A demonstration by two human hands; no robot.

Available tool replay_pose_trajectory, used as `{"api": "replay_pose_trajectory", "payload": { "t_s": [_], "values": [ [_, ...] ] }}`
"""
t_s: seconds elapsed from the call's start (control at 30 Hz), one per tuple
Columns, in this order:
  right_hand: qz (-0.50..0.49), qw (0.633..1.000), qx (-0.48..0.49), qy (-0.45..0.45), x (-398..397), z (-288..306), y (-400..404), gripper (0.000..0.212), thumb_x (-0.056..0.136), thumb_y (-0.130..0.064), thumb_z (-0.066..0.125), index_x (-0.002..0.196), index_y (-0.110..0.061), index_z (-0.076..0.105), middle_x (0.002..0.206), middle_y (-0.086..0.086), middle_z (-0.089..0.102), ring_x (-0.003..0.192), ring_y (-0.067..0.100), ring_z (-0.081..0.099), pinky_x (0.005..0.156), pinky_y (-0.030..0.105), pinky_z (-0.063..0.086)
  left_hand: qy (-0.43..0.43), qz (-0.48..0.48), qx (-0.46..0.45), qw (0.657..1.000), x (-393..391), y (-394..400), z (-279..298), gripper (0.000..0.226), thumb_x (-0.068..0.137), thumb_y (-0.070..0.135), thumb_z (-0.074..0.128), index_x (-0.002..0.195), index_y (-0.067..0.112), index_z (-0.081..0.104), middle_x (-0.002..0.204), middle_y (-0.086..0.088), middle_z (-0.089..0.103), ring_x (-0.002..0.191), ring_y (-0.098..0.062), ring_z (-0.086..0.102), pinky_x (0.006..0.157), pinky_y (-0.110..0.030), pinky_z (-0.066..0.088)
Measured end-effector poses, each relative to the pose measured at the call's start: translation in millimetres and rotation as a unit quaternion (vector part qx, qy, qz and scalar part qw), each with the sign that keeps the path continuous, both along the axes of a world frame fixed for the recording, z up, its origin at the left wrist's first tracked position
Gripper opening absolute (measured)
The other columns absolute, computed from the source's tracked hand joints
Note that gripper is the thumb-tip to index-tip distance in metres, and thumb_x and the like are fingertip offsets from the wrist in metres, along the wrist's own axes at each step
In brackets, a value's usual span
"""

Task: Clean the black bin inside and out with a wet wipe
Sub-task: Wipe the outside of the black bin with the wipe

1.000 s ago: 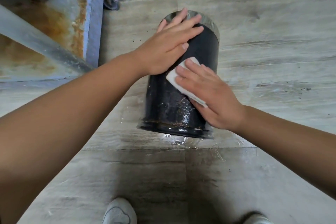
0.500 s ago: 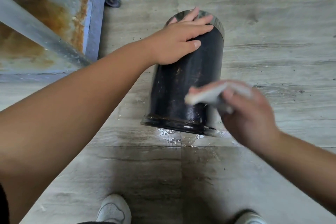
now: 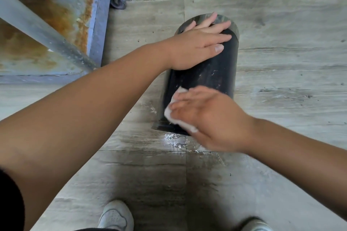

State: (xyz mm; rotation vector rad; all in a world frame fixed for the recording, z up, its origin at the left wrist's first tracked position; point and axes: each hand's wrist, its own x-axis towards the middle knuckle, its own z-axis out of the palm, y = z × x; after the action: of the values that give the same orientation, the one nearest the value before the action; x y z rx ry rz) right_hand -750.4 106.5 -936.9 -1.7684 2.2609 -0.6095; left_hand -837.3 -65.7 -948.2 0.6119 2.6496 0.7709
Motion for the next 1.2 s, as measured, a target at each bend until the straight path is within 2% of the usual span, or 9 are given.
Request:
{"api": "replay_pose_trajectory", "payload": {
  "t_s": [0.1,0.2,0.3,0.43,0.5,0.6,0.8,1.07,1.2],
  "values": [
    [0.069,0.995,-0.032,-0.066,21,0,4,0.024,0.078,-0.008,0.057,0.096,-0.006,0.073,0.107,0.004,0.075,0.110,0.024,0.065,0.095,0.040,0.045,0.010,0.002,0.002,1.000,1,-3,-2,0.050,0.100,0.039,0.027,0.146,0.025,0.035,0.161,0.010,0.007,0.146,-0.010,-0.013,0.116,-0.046,-0.009],
    [0.038,0.955,-0.122,-0.269,29,-3,19,0.019,0.093,-0.009,0.057,0.101,-0.003,0.073,0.104,0.008,0.075,0.103,0.026,0.069,0.090,0.042,0.050,0.018,0.009,0.005,1.000,3,-10,-3,0.049,0.099,0.039,0.028,0.146,0.026,0.035,0.161,0.010,0.009,0.146,-0.010,-0.011,0.118,-0.049,-0.006],
    [-0.122,0.827,-0.252,-0.487,12,-5,31,0.025,0.092,-0.022,0.057,0.096,-0.004,0.075,0.099,0.015,0.076,0.098,0.031,0.070,0.088,0.040,0.053,0.038,0.040,0.023,0.998,9,-20,-3,0.046,0.098,0.034,0.036,0.142,0.025,0.042,0.159,0.007,0.017,0.148,-0.014,-0.003,0.118,-0.051,0.002],
    [-0.342,0.668,-0.423,-0.508,-45,-28,34,0.032,0.091,-0.013,0.045,0.104,-0.010,0.074,0.104,0.003,0.073,0.107,0.023,0.063,0.094,0.036,0.047,0.097,0.179,0.020,0.979,24,-32,-5,0.042,0.090,0.031,0.048,0.131,0.022,0.051,0.154,0.006,0.034,0.147,-0.023,0.012,0.117,-0.044,0.019],
    [-0.364,0.711,-0.387,-0.461,-64,-46,28,0.035,0.096,-0.016,0.042,0.124,-0.015,0.063,0.124,-0.003,0.065,0.125,0.022,0.055,0.104,0.038,0.042,0.081,0.219,-0.013,0.972,33,-41,-7,0.050,0.088,0.039,0.048,0.136,0.027,0.044,0.158,0.004,0.024,0.147,-0.029,0.006,0.114,-0.040,0.018],
    [-0.312,0.842,-0.249,-0.362,-63,-77,7,0.038,0.102,-0.012,0.041,0.138,-0.025,0.045,0.151,-0.005,0.039,0.146,0.016,0.029,0.121,0.033,0.022,0.034,0.230,-0.026,0.972,44,-63,-14,0.056,0.094,0.042,0.041,0.148,0.034,0.027,0.162,0.006,0.001,0.147,-0.026,-0.008,0.111,-0.034,0.005],
    [-0.171,0.952,-0.145,-0.208,-12,-93,-36,0.050,0.102,-0.019,0.037,0.151,-0.009,0.030,0.161,0.006,0.018,0.152,0.028,0.006,0.124,0.044,0.007,0.003,0.246,0.006,0.969,49,-89,-23,0.057,0.097,0.038,0.034,0.151,0.033,0.018,0.161,0.005,-0.007,0.146,-0.021,-0.014,0.113,-0.033,-0.003],
    [0.028,0.992,-0.090,-0.084,42,-67,-33,0.047,0.100,-0.024,0.040,0.142,-0.004,0.048,0.152,0.015,0.043,0.147,0.033,0.029,0.118,0.049,0.025,-0.016,0.233,0.031,0.972,49,-78,-24,0.056,0.098,0.031,0.037,0.151,0.034,0.019,0.162,0.005,-0.007,0.147,-0.021,-0.013,0.112,-0.029,-0.003],
    [0.104,0.974,-0.101,-0.174,53,-56,-26,0.039,0.094,-0.010,0.054,0.131,0.001,0.059,0.142,0.016,0.055,0.141,0.031,0.041,0.117,0.045,0.031,-0.026,0.222,0.047,0.974,49,-73,-24,0.056,0.097,0.031,0.037,0.150,0.036,0.019,0.162,0.006,-0.007,0.147,-0.018,-0.012,0.116,-0.034,-0.001]
  ]
}}
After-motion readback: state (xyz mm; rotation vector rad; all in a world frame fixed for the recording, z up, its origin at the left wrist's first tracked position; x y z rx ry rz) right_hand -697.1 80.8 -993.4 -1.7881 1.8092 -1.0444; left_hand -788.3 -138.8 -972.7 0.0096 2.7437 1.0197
